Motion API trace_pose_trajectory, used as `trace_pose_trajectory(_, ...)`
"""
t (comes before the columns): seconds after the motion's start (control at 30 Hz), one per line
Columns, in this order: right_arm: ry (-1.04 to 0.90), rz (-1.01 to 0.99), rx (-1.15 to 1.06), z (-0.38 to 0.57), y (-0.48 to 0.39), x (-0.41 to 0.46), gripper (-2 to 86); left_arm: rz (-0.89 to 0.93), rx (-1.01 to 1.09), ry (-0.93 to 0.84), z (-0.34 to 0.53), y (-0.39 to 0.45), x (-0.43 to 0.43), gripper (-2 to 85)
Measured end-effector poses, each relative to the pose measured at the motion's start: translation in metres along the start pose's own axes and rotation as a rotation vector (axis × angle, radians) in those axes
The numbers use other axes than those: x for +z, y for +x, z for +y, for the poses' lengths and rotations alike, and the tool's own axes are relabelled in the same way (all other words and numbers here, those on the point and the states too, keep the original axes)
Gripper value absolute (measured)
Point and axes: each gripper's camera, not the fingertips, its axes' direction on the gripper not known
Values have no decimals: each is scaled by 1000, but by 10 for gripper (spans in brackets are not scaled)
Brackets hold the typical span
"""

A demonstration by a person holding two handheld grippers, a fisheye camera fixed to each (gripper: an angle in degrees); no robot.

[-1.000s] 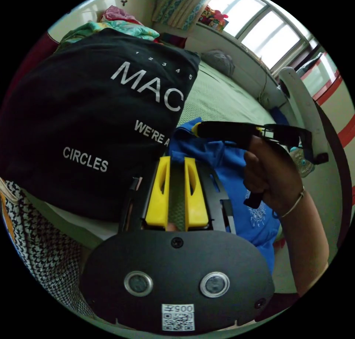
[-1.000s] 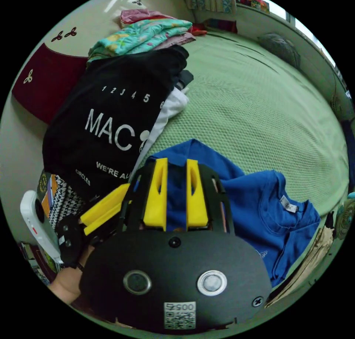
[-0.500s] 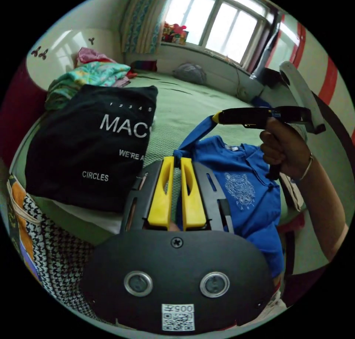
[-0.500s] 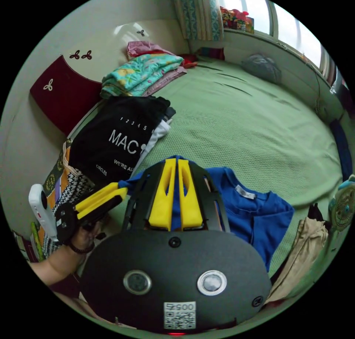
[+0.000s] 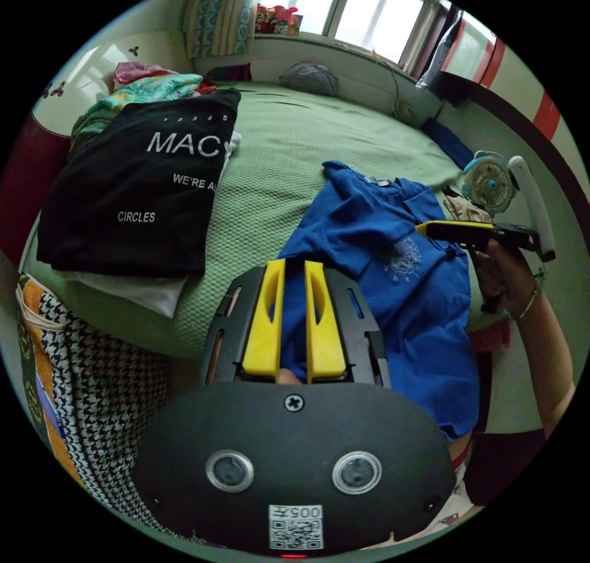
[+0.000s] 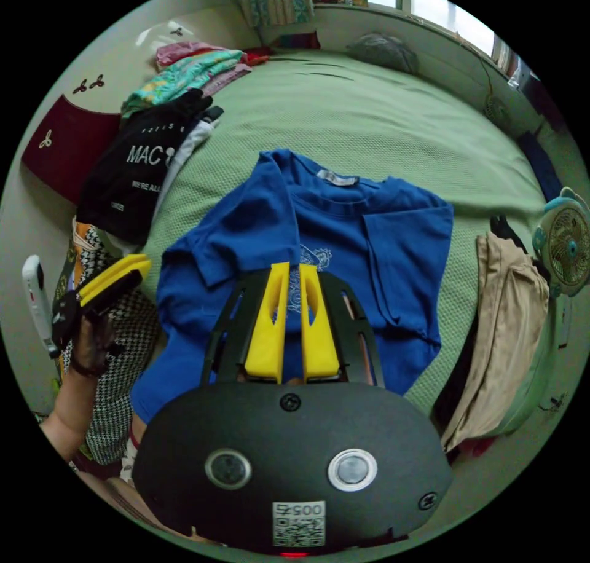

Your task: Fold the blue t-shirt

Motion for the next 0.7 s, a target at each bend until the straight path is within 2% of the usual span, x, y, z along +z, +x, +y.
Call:
trace_pose_trajectory(0.1, 56, -44, -16, -6, 4, -13, 70, -2, 17, 9, -6, 3, 2, 70)
trace_pose_trajectory(0.33, 92, -42, -120, -52, -9, -17, 77, 33, 88, -15, -24, 17, 28, 85)
trace_pose_trajectory(0.57, -13, -68, -81, -115, -6, 23, 85, 66, 112, -81, -36, 19, 62, 86)
trace_pose_trajectory(0.7, -100, -98, -79, -122, -1, 46, 38, 77, 119, -76, -34, 16, 70, 77)
